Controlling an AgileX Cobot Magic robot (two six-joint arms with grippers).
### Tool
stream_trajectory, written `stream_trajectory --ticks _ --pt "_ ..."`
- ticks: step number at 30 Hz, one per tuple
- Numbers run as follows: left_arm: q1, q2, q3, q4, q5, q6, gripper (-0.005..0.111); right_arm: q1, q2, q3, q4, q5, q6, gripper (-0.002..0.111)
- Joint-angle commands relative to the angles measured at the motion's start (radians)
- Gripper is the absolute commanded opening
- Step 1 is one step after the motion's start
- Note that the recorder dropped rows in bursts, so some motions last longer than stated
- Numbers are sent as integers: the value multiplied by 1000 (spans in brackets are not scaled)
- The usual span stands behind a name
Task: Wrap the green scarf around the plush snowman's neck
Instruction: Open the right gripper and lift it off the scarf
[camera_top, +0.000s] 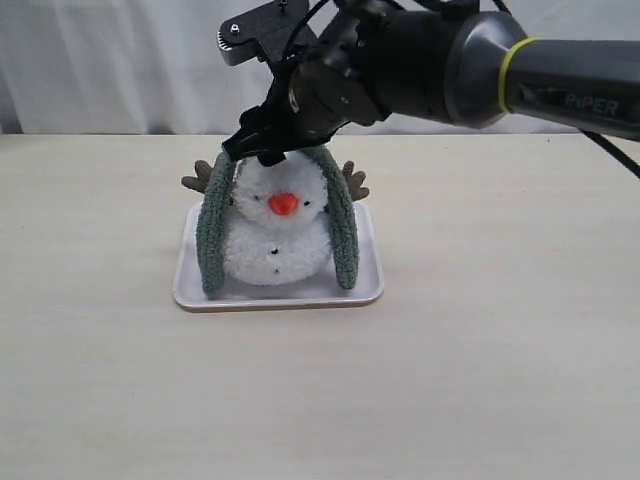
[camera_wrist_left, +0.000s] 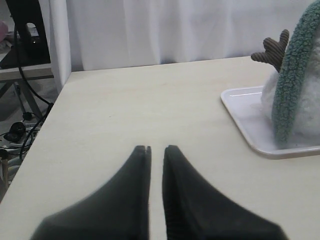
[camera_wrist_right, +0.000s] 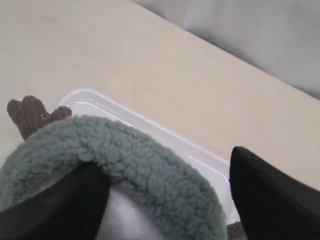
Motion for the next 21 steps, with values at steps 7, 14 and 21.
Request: stream_trajectory --ticks 7,14,21 --pt "3 -3 3 0 -13 1 10 -71 0 -144 268 210 -29 65" --pt "3 -3 3 0 -13 1 10 -78 0 -198 402 295 -165 60" --pt "3 -3 3 0 -13 1 10 -78 0 -260 428 353 -187 21"
